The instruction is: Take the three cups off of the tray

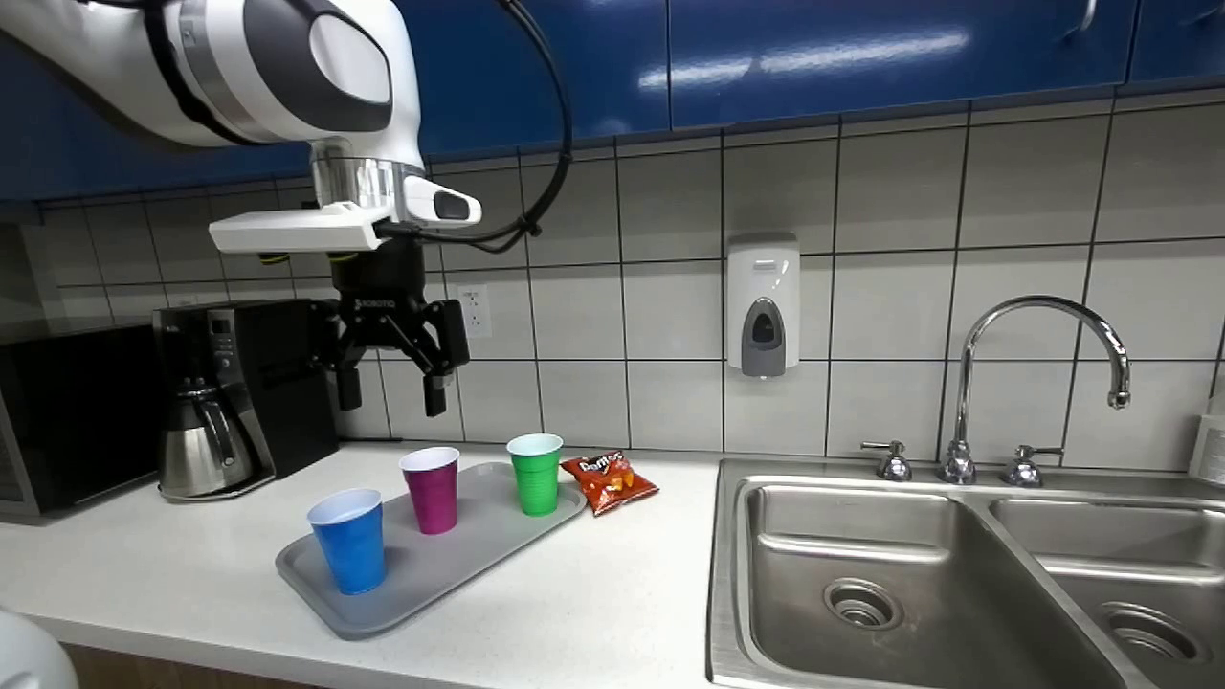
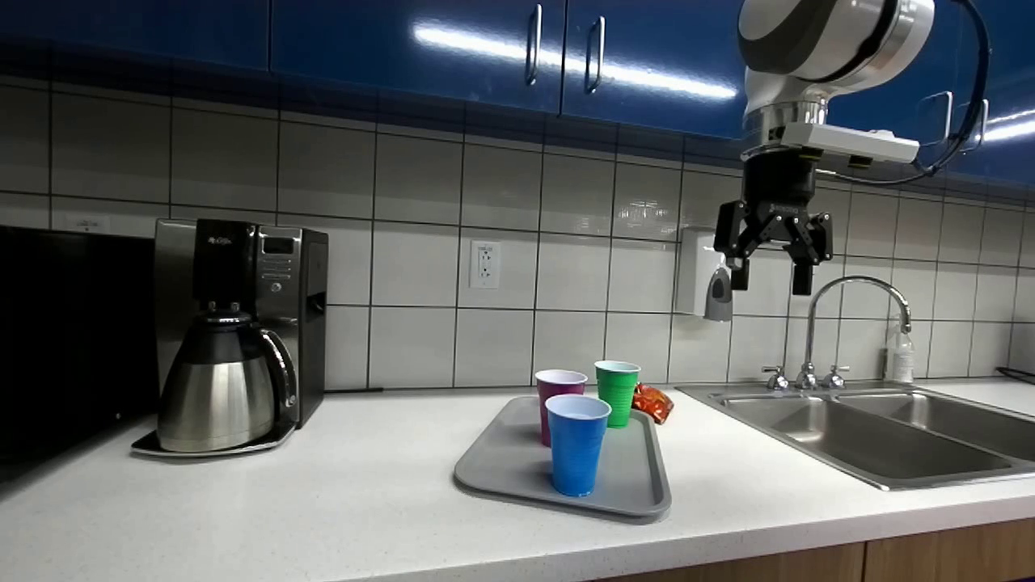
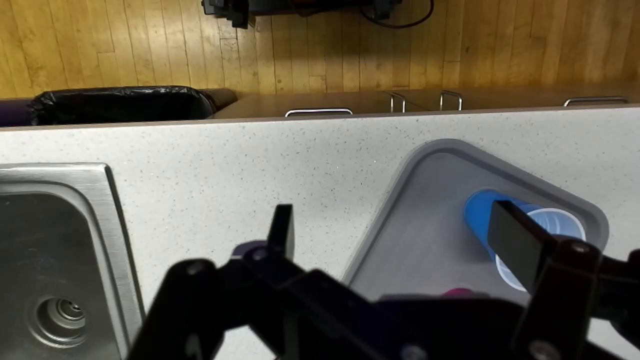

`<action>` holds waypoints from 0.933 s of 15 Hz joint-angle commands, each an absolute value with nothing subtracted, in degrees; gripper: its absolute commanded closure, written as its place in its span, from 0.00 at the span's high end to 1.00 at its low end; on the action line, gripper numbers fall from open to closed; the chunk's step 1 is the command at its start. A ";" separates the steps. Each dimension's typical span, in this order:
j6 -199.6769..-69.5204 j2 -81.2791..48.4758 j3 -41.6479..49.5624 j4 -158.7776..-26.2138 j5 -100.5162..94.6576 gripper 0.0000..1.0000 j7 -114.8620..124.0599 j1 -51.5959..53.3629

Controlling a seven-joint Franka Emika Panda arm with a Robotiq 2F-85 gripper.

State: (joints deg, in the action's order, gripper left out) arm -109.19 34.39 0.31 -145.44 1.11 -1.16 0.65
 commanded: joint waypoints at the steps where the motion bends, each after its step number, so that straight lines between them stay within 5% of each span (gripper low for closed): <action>1: -109.06 34.37 0.27 -145.34 1.12 1.00 -1.20 0.59; 14: -118.63 35.05 -1.99 -148.29 1.41 1.00 1.18 1.54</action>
